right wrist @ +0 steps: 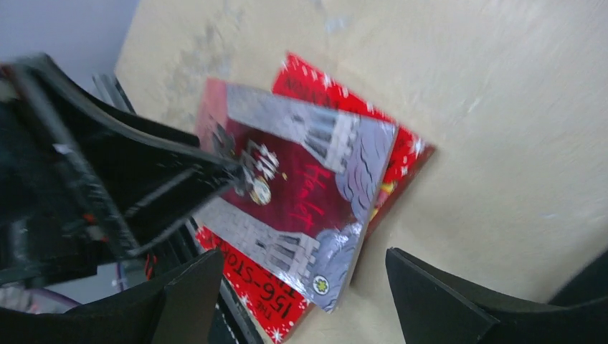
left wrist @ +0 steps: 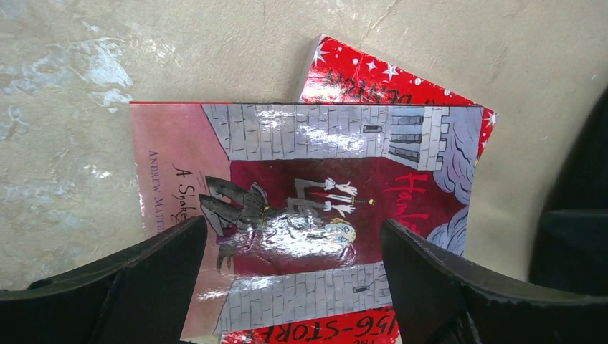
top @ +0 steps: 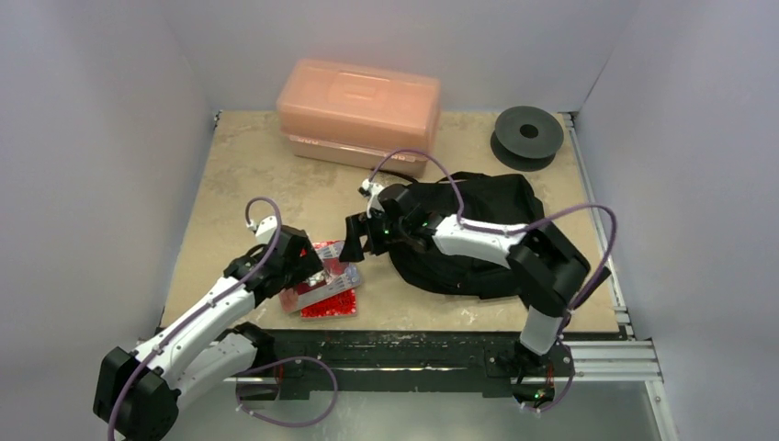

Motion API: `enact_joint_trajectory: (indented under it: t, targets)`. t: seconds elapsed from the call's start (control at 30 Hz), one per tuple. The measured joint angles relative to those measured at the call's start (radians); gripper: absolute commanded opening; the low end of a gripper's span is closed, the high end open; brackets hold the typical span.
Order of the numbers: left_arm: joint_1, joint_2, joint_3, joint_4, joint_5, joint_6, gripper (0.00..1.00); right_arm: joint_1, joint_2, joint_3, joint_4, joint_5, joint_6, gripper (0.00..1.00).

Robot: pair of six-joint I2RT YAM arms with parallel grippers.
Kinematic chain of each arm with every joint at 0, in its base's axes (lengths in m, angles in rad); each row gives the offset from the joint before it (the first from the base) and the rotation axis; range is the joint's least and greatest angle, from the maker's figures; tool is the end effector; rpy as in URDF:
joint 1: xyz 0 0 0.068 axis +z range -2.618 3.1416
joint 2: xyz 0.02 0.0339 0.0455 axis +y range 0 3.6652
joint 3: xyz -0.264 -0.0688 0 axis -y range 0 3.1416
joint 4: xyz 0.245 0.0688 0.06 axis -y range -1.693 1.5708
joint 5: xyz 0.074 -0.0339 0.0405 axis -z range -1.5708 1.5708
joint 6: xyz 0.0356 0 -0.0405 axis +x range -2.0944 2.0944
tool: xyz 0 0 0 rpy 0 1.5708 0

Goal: Pack the student bag
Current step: Pick up the book from the center of the board.

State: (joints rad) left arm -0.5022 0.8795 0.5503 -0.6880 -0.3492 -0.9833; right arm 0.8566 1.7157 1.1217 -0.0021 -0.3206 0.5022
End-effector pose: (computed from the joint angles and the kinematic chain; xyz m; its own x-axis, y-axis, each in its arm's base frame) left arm 0.1456 -0.0661 0.2031 -0.6585 -0.5306 -0.5337 -0.4573 0.8453 -0.2763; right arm 0.2430 0.2975 0.2268 -0.7497 -0.1675 -0.6402 -0.6013 0.5764 0.5534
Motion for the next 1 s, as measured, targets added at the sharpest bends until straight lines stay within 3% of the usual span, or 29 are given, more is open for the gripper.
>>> enact_joint_trajectory:
  t: [0.23, 0.43, 0.83, 1.0]
  targets:
    - [0.000, 0.062, -0.037, 0.048, 0.002, -0.042, 0.90, -0.012, 0.192, -0.041, 0.081, -0.158, 0.148, 0.87]
    - [0.000, 0.066, -0.060, 0.068, 0.004, -0.063, 0.90, -0.047, 0.237, -0.068, 0.190, -0.265, 0.240, 0.62]
    - [0.000, 0.059, -0.071, 0.081, 0.005, -0.073, 0.90, -0.059, 0.225, -0.119, 0.282, -0.341, 0.333, 0.38]
    - [0.000, 0.059, -0.071, 0.081, 0.005, -0.073, 0.90, -0.059, 0.220, -0.144, 0.330, -0.378, 0.374, 0.41]
